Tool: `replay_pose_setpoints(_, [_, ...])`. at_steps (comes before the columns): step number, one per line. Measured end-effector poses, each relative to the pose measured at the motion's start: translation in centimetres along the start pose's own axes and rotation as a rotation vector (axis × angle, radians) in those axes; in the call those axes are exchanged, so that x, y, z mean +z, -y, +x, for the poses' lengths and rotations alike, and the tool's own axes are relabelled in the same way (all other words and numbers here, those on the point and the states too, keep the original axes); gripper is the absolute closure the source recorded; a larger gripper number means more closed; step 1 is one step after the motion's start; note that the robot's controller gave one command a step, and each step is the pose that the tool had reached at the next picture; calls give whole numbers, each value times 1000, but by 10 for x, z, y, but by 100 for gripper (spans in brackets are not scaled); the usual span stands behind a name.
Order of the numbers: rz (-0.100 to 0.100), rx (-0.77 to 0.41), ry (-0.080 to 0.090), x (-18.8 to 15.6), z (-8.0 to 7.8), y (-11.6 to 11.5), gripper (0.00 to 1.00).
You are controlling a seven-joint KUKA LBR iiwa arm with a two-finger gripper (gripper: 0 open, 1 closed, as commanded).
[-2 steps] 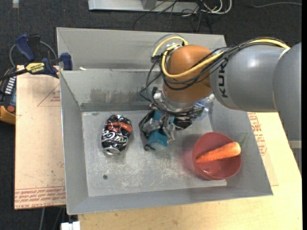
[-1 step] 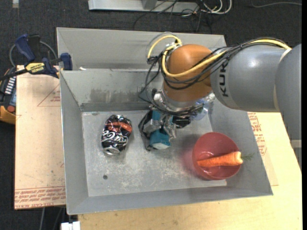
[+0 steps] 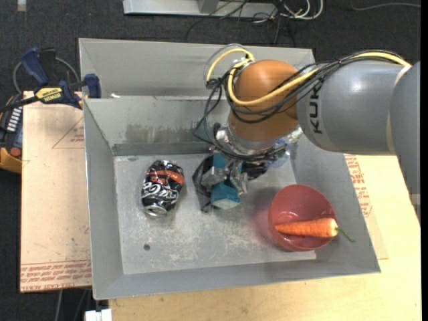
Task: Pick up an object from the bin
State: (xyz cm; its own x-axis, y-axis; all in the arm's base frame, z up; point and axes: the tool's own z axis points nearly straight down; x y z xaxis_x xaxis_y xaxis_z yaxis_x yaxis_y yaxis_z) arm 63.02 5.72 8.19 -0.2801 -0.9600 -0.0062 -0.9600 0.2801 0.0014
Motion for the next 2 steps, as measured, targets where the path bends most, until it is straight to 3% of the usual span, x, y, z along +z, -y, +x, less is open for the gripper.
replay_pose_setpoints(2, [2,52,1,-50,-1,0,100])
